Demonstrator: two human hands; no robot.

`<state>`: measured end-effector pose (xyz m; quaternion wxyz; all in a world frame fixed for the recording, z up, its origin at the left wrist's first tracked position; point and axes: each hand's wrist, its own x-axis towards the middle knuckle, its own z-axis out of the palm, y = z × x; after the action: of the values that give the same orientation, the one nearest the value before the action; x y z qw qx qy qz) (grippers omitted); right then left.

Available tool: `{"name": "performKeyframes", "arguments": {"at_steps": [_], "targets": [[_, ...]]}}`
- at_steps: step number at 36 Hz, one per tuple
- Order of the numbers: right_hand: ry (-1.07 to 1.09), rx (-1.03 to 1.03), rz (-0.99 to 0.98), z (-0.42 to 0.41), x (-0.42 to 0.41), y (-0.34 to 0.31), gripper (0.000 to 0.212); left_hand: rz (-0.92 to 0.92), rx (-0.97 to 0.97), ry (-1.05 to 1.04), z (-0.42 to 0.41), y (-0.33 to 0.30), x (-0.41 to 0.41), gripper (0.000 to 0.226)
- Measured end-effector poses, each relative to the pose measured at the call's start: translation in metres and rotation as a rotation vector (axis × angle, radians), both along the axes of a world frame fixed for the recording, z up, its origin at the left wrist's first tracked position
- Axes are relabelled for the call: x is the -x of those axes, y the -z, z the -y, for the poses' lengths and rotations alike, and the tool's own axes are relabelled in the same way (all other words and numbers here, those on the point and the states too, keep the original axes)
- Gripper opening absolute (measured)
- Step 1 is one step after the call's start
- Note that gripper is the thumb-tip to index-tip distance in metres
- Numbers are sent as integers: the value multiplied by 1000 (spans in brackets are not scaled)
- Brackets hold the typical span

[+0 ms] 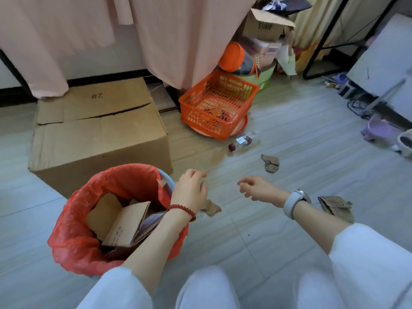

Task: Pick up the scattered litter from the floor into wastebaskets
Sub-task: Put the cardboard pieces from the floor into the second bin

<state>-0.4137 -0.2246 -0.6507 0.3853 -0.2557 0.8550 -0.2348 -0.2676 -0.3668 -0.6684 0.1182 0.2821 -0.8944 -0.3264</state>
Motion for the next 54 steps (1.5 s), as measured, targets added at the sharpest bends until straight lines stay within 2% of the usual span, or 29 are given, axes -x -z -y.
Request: {"name": "performKeyframes", "arguments": {"at_steps": [4, 8, 15, 19, 21, 24, 26, 31, 35, 37, 40, 45, 47, 50, 54], "targets": [[89, 25, -71, -40, 52, 6, 31, 56, -72, 98, -36, 15, 57, 29], [115, -40, -252, -85, 113, 43, 32, 125, -143, 165, -69, 51, 122, 31], [191, -351, -466, -181, 237, 156, 47, 444, -134, 264, -118, 152, 252, 42], [283, -626, -407, -227, 292, 213, 70, 547, -130, 264, -138, 209, 319, 47], [344, -692, -339, -245, 313, 240, 82, 567, -134, 252, -142, 234, 351, 53], [433, -651, -141, -261, 329, 278, 96, 583, -119, 216, -144, 261, 394, 64], [441, -612, -101, -263, 333, 295, 99, 577, -95, 176, -143, 273, 417, 69], [298, -486, -171, -259, 348, 304, 78, 658, 105, 141, -139, 289, 456, 87], [267, -501, -181, -255, 356, 306, 67, 677, 105, 124, -137, 299, 478, 95], [264, -517, -197, -252, 356, 305, 68, 654, 121, 103, -140, 302, 483, 88], [269, -535, -221, -248, 353, 308, 69, 604, 170, 84, -146, 301, 484, 64], [217, -471, -227, -238, 346, 302, 68, 572, 274, 191, -143, 293, 466, 38], [198, -394, -217, -229, 344, 295, 71, 513, 232, 210, -140, 286, 454, 34], [158, -231, -284, -207, 340, 276, 75, 381, 62, 120, -130, 269, 429, 32], [93, -90, -341, -161, 328, 247, 65, 282, -30, 23, -106, 250, 378, 40]]}}
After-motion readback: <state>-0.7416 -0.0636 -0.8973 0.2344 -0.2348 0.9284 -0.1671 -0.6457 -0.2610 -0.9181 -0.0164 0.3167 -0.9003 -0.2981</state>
